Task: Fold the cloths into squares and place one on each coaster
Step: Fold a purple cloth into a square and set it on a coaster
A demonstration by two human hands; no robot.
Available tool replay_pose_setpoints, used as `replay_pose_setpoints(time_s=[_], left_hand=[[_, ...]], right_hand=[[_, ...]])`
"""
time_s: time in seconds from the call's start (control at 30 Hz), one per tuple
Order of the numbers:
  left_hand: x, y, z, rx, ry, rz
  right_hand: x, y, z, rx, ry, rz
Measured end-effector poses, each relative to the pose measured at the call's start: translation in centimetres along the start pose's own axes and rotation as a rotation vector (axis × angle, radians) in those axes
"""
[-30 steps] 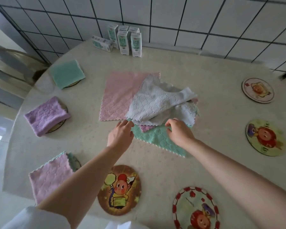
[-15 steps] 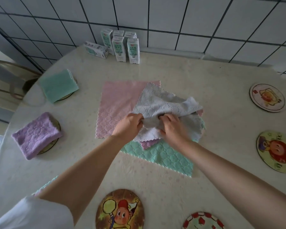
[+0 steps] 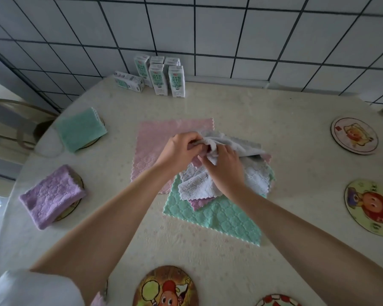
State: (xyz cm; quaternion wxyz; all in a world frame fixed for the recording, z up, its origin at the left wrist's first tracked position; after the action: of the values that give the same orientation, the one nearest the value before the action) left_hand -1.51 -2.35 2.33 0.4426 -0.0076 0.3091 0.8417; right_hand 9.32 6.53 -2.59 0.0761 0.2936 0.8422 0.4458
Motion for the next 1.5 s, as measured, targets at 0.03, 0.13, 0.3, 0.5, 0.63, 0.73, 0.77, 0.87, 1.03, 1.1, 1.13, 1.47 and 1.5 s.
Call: replay_pose_setpoints(time_s=[0.03, 0.13, 0.3, 0.5, 0.63, 0.73, 0.77, 0.87, 1.03, 1.1, 1.13, 1.47, 1.5], left_hand=[[-0.1, 0.3, 0.6, -0.008, -0.019, -0.001], [-0.6, 1.3, 2.3, -0.044, -0.049, 0.007], [-1.7, 3.6, 5.4, 0.017, -0.106, 0.100], [-4.4, 5.5, 7.6, 0.065, -0.162, 0.080], [-7.1, 6.3, 8.2, 0.076, -0.149, 0.032], [-8.8, 8.2, 8.2, 0.092, -0.150, 0.094], [-9.2, 8.9, 8.1, 0.119, -0.145, 0.117], [-10.1, 10.9, 7.3, 0.236, -0.100, 0.127], [-12.5, 14.5, 6.5, 0.453, -0.258, 0.442], [-14.5, 15.6, 6.2, 0.478, -0.366, 0.579], [-15.6, 15.8, 5.7, 0.484, -0.407, 0.613], [-25.9, 7.3, -10.0, 0.483, -0.249, 0.466], [-26.9, 5.6, -11.7, 0.475, -0.217, 0.431]], right_hand=[[0.2, 0.7, -0.3, 0.004, 0.011, 0.025], [0.8, 2.5, -1.5, 0.065, 0.070, 0.073], [1.5, 5.8, -3.8, 0.330, 0.101, 0.069], [1.1, 9.2, -5.5, 0.285, 0.096, 0.193], [-0.2, 10.4, -6.0, 0.155, 0.089, 0.179], [-1.1, 12.1, -5.4, 0.094, 0.069, 0.235], [-1.3, 12.6, -5.3, 0.086, 0.063, 0.223], [-1.8, 13.9, -6.0, 0.048, 0.128, 0.208], [-2.9, 15.6, -8.6, 0.063, 0.190, 0.222], [-3.7, 16.0, -9.5, 0.056, 0.271, 0.214], [-4.4, 16.0, -9.9, 0.045, 0.330, 0.212], [-18.0, 8.4, -5.9, 0.014, 0.651, -0.058], [-19.4, 7.2, -4.9, 0.018, 0.639, -0.112]])
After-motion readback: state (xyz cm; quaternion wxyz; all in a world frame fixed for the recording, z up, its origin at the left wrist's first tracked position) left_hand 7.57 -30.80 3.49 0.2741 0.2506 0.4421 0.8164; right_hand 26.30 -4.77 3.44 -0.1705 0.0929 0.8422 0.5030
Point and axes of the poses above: each hand's wrist, its own x-axis towards the middle knuckle, its own y-axis out of the back of the hand, z = x × y, the point moved 5 cm from there along x, towards the middle knuckle, and after that the axes turned 11 degrees about y, right-handed, at the moved point
